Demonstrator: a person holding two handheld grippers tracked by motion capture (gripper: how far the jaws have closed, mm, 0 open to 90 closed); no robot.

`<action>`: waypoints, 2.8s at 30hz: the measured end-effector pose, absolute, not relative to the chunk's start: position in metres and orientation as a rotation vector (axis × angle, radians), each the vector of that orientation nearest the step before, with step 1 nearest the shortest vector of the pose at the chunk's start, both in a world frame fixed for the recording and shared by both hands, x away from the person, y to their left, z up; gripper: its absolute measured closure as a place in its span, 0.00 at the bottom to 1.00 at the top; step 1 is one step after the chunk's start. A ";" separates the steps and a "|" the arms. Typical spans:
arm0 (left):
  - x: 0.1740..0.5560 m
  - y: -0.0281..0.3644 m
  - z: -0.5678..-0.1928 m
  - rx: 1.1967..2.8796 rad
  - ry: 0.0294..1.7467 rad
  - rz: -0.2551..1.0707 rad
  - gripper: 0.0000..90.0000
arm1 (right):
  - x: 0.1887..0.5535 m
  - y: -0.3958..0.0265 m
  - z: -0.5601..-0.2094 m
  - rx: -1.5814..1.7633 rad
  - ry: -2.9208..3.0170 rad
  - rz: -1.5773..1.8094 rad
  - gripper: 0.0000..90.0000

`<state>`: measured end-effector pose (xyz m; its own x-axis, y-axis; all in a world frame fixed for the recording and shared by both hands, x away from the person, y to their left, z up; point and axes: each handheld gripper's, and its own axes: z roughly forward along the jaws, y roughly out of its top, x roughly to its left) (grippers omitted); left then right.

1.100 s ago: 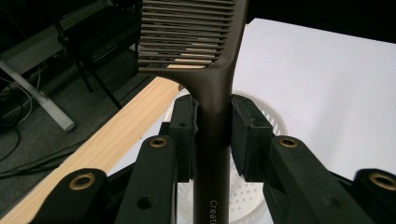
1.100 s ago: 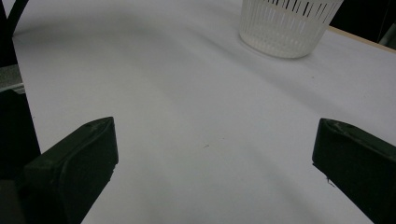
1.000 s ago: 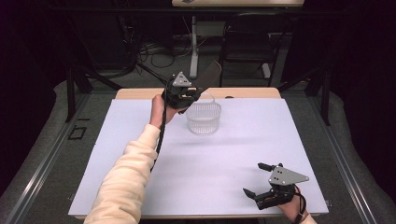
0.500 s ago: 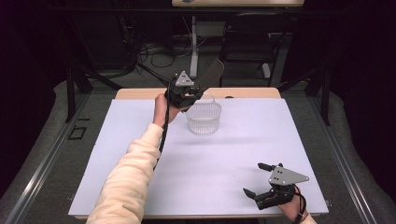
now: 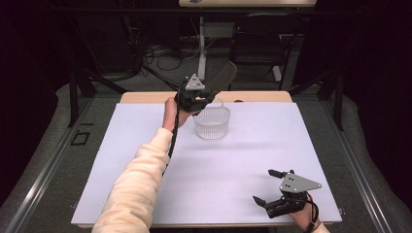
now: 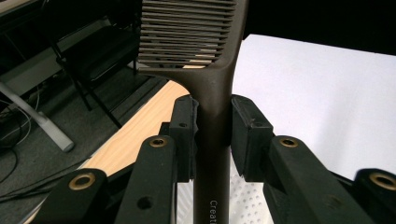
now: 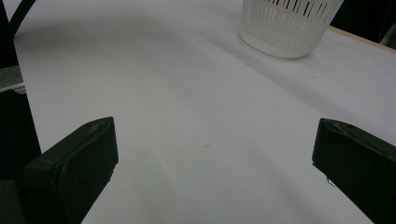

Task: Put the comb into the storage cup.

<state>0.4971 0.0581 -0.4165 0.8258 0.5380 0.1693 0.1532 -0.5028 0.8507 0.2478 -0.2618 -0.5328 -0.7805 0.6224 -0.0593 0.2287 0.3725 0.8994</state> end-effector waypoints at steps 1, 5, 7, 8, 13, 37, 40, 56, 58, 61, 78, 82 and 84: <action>0.497 0.057 -0.417 2.077 0.507 0.526 0.80 | 0.248 -0.262 -0.533 0.740 2.248 1.380 0.00; 0.498 0.054 -0.418 2.077 0.493 0.530 0.80 | 0.248 -0.262 -0.533 0.742 2.248 1.380 0.00; 0.499 0.053 -0.420 2.078 0.492 0.527 0.80 | 0.248 -0.262 -0.533 0.742 2.247 1.381 0.00; 0.499 0.053 -0.421 2.080 0.493 0.531 0.80 | 0.248 -0.262 -0.533 0.744 2.248 1.381 0.00; 0.502 0.052 -0.425 2.076 0.494 0.519 0.80 | 0.248 -0.262 -0.533 0.743 2.248 1.383 0.00; 0.506 0.043 -0.441 2.115 0.465 0.483 0.80 | 0.248 -0.262 -0.533 0.739 2.248 1.383 0.00; 0.506 0.041 -0.441 2.125 0.454 0.477 0.80 | 0.248 -0.262 -0.533 0.738 2.245 1.383 0.00; 0.507 0.039 -0.452 2.162 0.441 0.458 0.80 | 0.248 -0.263 -0.533 0.746 2.244 1.378 0.00; 0.507 0.038 -0.452 2.165 0.441 0.456 0.80 | 0.248 -0.263 -0.533 0.749 2.245 1.378 0.00; 0.507 0.038 -0.453 2.175 0.435 0.459 0.80 | 0.248 -0.263 -0.533 0.748 2.244 1.377 0.00; 0.508 0.037 -0.458 2.196 0.432 0.448 0.80 | 0.248 -0.263 -0.533 0.750 2.244 1.377 0.00; 0.508 0.036 -0.459 2.209 0.429 0.445 0.80 | 0.248 -0.263 -0.533 0.750 2.244 1.377 0.00; 0.508 0.036 -0.459 2.210 0.430 0.444 0.80 | 0.248 -0.263 -0.533 0.751 2.245 1.376 0.00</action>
<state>0.5083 0.0362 -0.4588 0.8795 0.4449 0.1692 0.1552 -0.6041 0.7816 0.2479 -0.2629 -0.5326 -0.7752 0.6291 -0.0575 0.2343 0.3708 0.8987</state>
